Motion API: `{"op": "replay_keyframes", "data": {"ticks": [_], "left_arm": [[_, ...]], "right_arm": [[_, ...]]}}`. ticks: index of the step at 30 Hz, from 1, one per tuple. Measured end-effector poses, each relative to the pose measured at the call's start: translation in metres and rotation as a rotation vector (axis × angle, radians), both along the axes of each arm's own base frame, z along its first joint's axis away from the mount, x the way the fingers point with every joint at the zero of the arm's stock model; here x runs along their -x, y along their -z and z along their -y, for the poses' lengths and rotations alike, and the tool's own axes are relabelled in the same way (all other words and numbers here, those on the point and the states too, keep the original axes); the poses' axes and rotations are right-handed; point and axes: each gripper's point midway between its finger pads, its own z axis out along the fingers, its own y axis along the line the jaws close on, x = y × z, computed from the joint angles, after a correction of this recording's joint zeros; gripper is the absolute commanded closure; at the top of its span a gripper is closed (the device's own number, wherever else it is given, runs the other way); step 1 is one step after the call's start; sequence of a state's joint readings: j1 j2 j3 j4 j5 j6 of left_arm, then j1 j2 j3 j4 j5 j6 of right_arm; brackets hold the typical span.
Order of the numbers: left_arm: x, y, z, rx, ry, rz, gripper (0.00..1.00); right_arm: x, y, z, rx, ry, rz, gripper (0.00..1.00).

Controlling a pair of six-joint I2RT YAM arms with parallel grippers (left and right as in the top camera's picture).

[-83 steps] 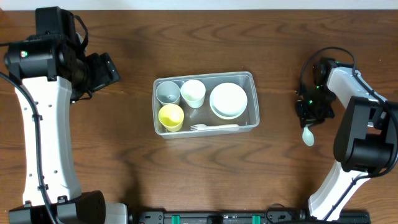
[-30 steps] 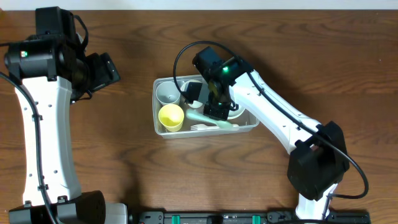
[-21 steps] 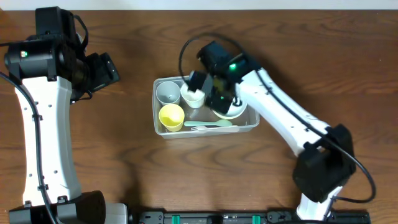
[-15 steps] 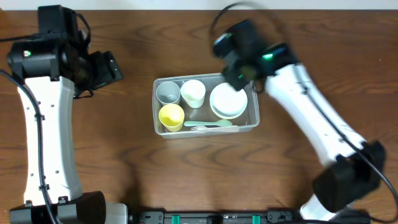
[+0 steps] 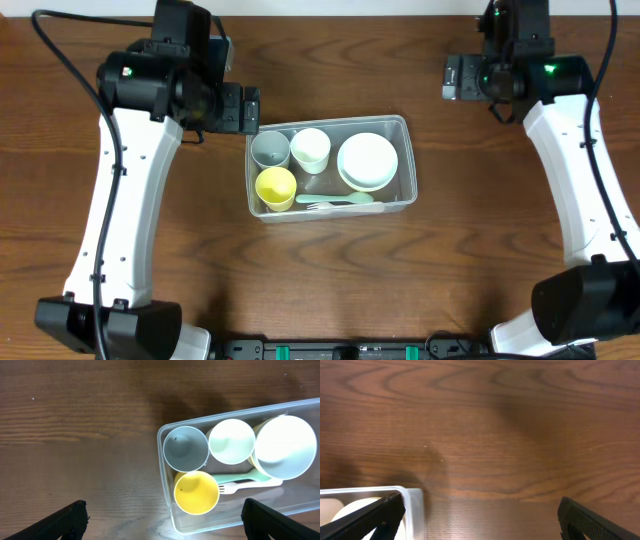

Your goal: Pack container

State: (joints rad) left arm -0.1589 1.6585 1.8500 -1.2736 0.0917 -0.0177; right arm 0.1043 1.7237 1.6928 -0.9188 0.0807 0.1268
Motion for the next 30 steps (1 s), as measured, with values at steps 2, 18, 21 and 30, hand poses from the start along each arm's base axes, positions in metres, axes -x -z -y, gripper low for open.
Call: {"op": "replay_keyframes", "data": {"ticks": [2,18,21,30], "left_arm": [[-0.001,0.002,0.000,-0.003,0.003,-0.006,0.02],[0.015,0.003,-0.003,-0.013,0.014,-0.045,0.02],[0.025,-0.004,-0.004,-0.009,0.011,-0.021,0.02],[0.088,-0.036,-0.014,0.032,-0.012,0.170,0.02]], "right_arm": [[0.001,0.001,0.008,0.005,0.014,-0.006,0.01],[0.050,-0.051,0.031,-0.017,0.148,0.062,0.01],[0.074,-0.069,0.033,-0.032,0.163,0.128,0.01],[0.157,-0.016,0.044,-0.063,0.240,0.168,0.01]]}}
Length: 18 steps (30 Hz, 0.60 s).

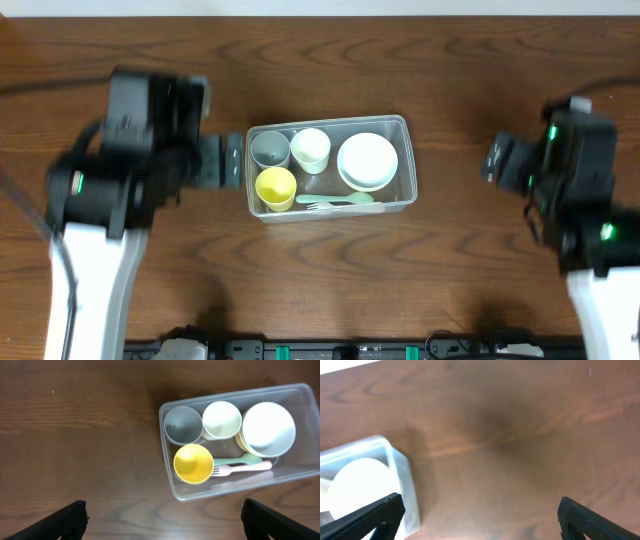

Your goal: Pack container

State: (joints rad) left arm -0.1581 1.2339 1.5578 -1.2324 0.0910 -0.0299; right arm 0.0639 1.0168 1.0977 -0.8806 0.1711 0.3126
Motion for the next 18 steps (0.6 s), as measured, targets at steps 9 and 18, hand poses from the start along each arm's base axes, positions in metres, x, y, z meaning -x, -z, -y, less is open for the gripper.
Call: {"op": "replay_keyframes", "data": {"ticks": [9,18], "left_arm": [[0.086,0.043,-0.021,0.013,-0.054,0.168,0.02],[0.110,0.044,-0.029,0.042,-0.084,0.343,0.02]], "right_arm": [[0.082,0.077,0.013,-0.001,0.067,0.050,0.01],[0.085,0.072,0.014,-0.016,0.077,0.145,0.01]]}}
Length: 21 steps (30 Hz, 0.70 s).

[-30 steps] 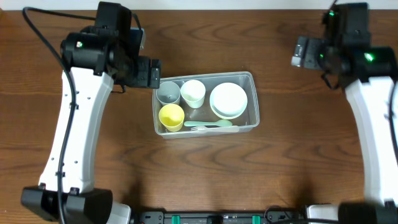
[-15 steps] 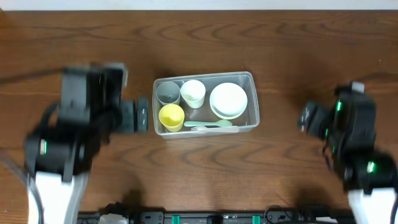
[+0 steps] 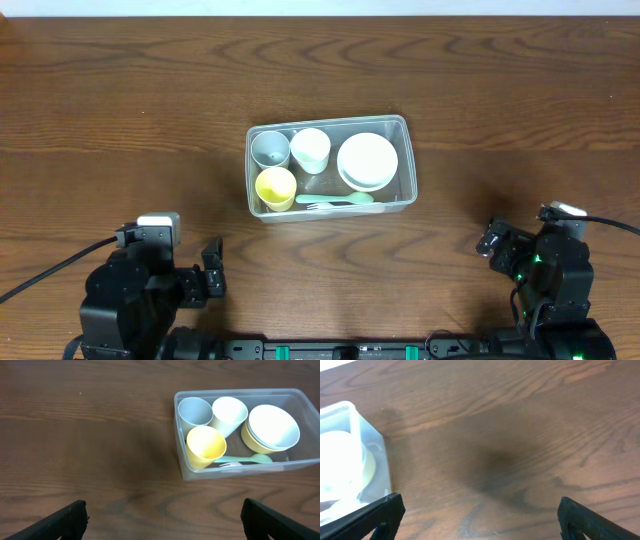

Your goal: Pack container

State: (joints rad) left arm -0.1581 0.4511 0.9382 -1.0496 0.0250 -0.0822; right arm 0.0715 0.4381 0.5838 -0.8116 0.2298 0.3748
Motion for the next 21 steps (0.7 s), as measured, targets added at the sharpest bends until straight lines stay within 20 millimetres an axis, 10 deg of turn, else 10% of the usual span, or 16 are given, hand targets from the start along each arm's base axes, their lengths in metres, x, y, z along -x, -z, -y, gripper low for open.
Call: {"op": "replay_keyframes", "data": {"ticks": [21], "left_arm": [[0.000,0.000,0.000,-0.001,-0.002,0.003,0.02]], "right_arm": [[0.012,0.016,-0.004,-0.015,-0.024,-0.082,0.01]]}}
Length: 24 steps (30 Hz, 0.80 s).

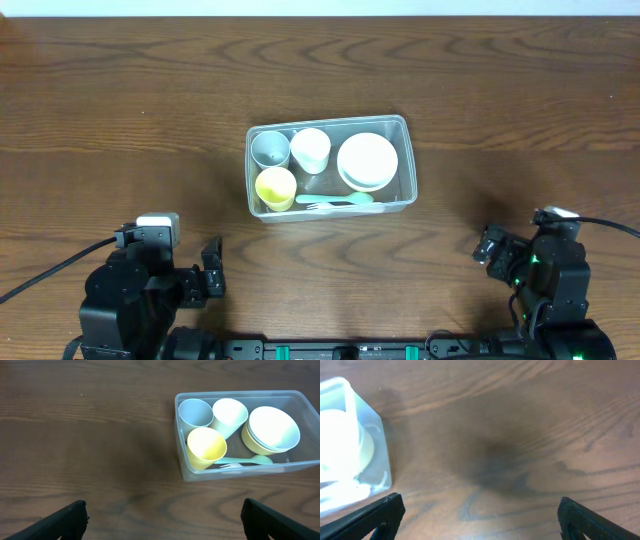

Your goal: Pack container

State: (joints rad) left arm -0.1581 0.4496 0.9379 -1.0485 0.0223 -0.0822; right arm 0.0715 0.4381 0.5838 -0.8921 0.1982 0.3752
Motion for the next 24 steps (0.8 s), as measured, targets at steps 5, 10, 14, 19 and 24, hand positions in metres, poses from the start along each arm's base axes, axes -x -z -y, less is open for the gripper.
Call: {"op": "replay_keyframes", "data": {"ticks": [5,10,14,19,24], "left_arm": [[0.000,0.000,0.000,0.000,0.000,0.001,0.02],[0.000,0.000,0.000,0.000,-0.001,0.002,0.02],[0.000,0.000,0.000,0.000,0.000,0.001,0.02],[0.000,0.000,0.000,0.000,0.000,0.002,0.02],[0.000,0.000,0.000,0.000,0.000,0.001,0.02]], "right_arm": [[0.004,-0.003,-0.003,-0.008,-0.020,0.048,0.01],[0.005,-0.007,-0.015,-0.006,-0.112,0.193,0.01],[0.000,0.000,-0.024,-0.008,-0.174,0.295,0.01],[-0.019,-0.011,-0.031,0.012,-0.218,0.439,0.01],[-0.041,-0.037,-0.035,0.084,-0.255,0.657,0.01]]}}
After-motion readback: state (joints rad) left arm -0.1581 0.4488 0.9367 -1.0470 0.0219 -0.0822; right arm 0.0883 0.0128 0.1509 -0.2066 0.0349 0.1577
